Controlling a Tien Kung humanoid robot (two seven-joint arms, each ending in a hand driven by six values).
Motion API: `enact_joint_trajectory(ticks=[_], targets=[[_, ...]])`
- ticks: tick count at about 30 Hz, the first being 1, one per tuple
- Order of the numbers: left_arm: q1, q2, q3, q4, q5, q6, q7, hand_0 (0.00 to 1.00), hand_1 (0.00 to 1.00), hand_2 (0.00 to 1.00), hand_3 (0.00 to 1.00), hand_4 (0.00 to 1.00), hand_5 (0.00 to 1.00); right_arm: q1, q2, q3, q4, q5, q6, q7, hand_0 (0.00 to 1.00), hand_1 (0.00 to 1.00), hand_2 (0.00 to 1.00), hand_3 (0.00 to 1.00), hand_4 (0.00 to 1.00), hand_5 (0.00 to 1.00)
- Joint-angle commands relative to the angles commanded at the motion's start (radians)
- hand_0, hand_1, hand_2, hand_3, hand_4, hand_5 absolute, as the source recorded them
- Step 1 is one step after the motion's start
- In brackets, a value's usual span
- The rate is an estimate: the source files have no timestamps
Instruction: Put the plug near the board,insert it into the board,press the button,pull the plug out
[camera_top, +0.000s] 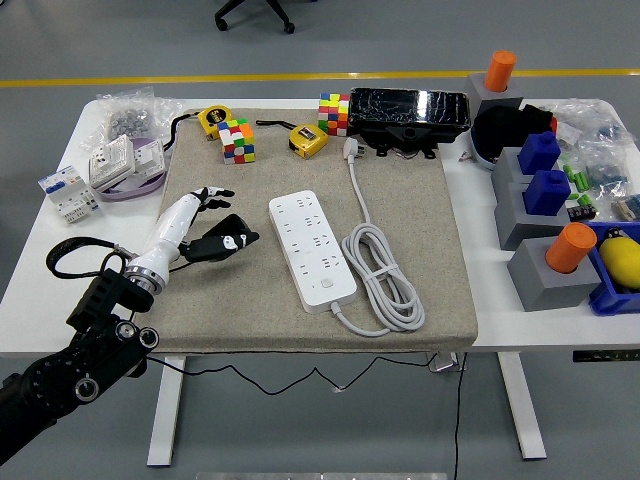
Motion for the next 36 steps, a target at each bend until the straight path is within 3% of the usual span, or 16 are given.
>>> enact_joint_trajectory(ticks=[5, 6, 10, 11, 12, 17, 18, 23, 24, 29, 30, 36], targets=[[-0.006, -0.007, 0.008, 0.019, 0.022, 0.003, 0.012, 0.758, 0.735, 0.684, 0.785, 0.998, 0.423, 0.000, 0.003, 0.000, -0.001, 0.001, 0.000, 0.000, 0.577, 0.638, 0.629, 0.554, 0.896, 0.426], [-0.008, -0.009, 0.010, 0.024, 0.030, 0.002, 0.017, 0.740, 0.694, 0.620, 0.742, 0.998, 0.370, 0.000, 0.004, 0.000, -0.001, 0.000, 0.001, 0.000, 0.575, 0.638, 0.629, 0.552, 0.895, 0.426], [-0.017, -0.015, 0.021, 0.034, 0.033, -0.006, 0.030, 0.740, 0.694, 0.620, 0.742, 0.998, 0.370, 0.003, 0.005, 0.001, 0.000, 0.001, 0.001, 0.000, 0.575, 0.638, 0.629, 0.552, 0.895, 0.426], [-0.019, -0.018, 0.025, 0.037, 0.034, -0.004, 0.031, 0.740, 0.694, 0.620, 0.742, 0.998, 0.370, 0.003, 0.004, 0.002, 0.000, 0.001, 0.000, 0.000, 0.575, 0.638, 0.629, 0.552, 0.895, 0.426], [-0.022, -0.020, 0.029, 0.040, 0.035, 0.002, 0.032, 0.673, 0.645, 0.580, 0.705, 0.998, 0.312, 0.003, 0.004, 0.003, 0.000, 0.001, 0.000, 0.000, 0.578, 0.637, 0.628, 0.552, 0.894, 0.425], [-0.032, -0.031, 0.037, 0.058, 0.045, 0.019, 0.057, 0.673, 0.645, 0.580, 0.705, 0.998, 0.312, 0.002, 0.003, 0.004, -0.001, 0.001, 0.000, -0.001, 0.578, 0.637, 0.628, 0.552, 0.894, 0.425], [-0.034, -0.033, 0.037, 0.062, 0.049, 0.018, 0.062, 0.494, 0.528, 0.475, 0.569, 0.896, 0.214, 0.002, 0.003, 0.004, -0.001, 0.001, 0.000, -0.001, 0.576, 0.638, 0.628, 0.552, 0.894, 0.425], [-0.041, -0.040, 0.039, 0.079, 0.062, 0.026, 0.087, 0.494, 0.528, 0.475, 0.569, 0.896, 0.214, 0.003, 0.004, 0.002, 0.000, 0.001, 0.001, 0.000, 0.576, 0.638, 0.628, 0.552, 0.894, 0.425], [-0.042, -0.040, 0.038, 0.081, 0.067, 0.026, 0.092, 0.448, 0.438, 0.458, 0.545, 0.772, 0.084, 0.003, 0.004, 0.002, 0.001, 0.001, 0.001, 0.000, 0.577, 0.637, 0.628, 0.552, 0.893, 0.424], [-0.043, -0.042, 0.038, 0.083, 0.076, 0.038, 0.097, 0.448, 0.438, 0.458, 0.545, 0.772, 0.084, 0.003, 0.004, 0.003, 0.002, 0.000, 0.000, 0.000, 0.577, 0.637, 0.628, 0.552, 0.893, 0.424], [-0.044, -0.042, 0.038, 0.082, 0.078, 0.039, 0.100, 0.382, 0.386, 0.430, 0.537, 0.631, 0.002, 0.003, 0.004, 0.004, 0.001, 0.000, 0.000, 0.000, 0.578, 0.637, 0.627, 0.552, 0.893, 0.424], [-0.041, -0.040, 0.031, 0.075, 0.089, 0.034, 0.109, 0.367, 0.368, 0.409, 0.523, 0.599, 0.002, 0.002, 0.003, 0.007, 0.002, -0.001, -0.001, 0.001, 0.577, 0.637, 0.626, 0.552, 0.892, 0.424]])
